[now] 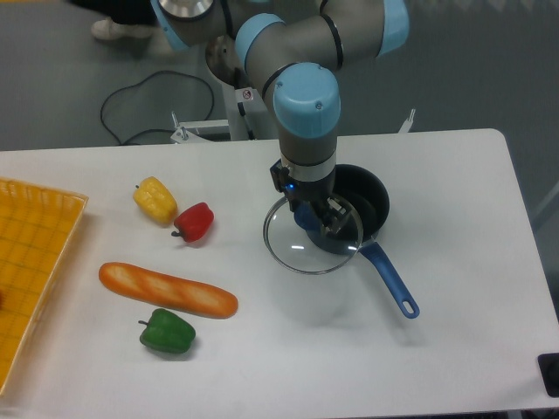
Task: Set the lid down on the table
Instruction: 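Grip the blue knob of the glass lid on the black saucepan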
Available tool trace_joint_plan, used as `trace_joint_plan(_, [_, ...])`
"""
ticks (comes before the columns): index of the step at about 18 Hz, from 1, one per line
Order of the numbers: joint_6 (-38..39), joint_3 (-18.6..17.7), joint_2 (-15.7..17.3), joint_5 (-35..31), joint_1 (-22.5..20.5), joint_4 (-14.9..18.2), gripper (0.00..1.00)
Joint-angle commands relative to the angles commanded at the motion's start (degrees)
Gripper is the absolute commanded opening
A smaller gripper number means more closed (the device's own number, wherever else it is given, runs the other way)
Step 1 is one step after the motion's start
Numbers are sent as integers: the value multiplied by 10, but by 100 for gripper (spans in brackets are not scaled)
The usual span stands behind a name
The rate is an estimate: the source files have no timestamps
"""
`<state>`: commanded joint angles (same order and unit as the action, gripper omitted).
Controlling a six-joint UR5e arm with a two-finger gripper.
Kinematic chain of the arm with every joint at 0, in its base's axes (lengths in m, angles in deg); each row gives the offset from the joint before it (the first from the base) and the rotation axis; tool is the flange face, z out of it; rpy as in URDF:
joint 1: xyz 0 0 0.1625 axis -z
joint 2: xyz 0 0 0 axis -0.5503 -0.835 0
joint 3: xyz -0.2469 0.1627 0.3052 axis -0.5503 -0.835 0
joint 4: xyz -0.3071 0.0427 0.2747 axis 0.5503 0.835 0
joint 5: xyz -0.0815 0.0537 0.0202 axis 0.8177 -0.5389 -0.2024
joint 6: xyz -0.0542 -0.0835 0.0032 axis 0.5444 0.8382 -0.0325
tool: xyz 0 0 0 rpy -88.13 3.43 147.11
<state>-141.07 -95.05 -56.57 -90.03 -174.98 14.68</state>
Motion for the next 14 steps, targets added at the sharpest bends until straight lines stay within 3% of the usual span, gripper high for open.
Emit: trace_joint_plan(14, [6, -4, 3, -1, -2, 5, 48])
